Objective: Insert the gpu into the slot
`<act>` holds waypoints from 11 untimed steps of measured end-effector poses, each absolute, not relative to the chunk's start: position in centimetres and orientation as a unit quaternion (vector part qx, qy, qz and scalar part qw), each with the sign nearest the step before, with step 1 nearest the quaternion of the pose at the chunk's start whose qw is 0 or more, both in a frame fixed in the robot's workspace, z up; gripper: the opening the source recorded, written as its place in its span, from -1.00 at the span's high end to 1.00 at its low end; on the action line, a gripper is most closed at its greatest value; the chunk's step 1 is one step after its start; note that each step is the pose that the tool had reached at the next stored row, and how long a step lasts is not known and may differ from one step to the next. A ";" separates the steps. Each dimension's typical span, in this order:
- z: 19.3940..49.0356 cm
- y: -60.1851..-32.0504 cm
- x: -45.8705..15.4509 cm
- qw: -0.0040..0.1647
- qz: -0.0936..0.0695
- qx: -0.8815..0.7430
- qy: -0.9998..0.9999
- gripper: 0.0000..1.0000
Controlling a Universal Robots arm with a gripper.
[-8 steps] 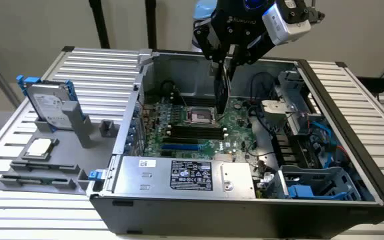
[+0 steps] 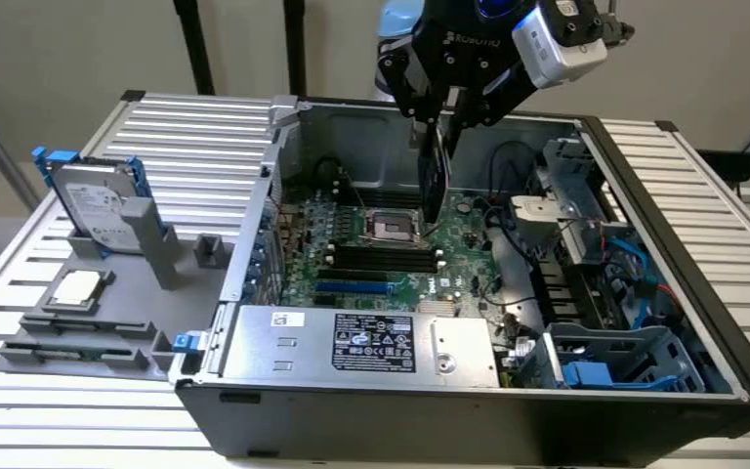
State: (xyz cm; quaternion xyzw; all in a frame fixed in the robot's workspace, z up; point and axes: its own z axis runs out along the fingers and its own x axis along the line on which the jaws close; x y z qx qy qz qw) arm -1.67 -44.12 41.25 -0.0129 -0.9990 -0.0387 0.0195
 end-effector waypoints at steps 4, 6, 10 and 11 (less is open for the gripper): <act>41.2 -44.1 -1.7 0.019 -0.039 -0.013 -0.999 0.47; 41.2 -44.1 -1.7 0.019 -0.039 -0.012 -0.999 0.47; 41.2 -44.1 -1.7 0.021 -0.038 0.018 -0.999 0.47; 41.2 -44.1 -1.7 0.021 -0.038 0.027 -0.999 0.47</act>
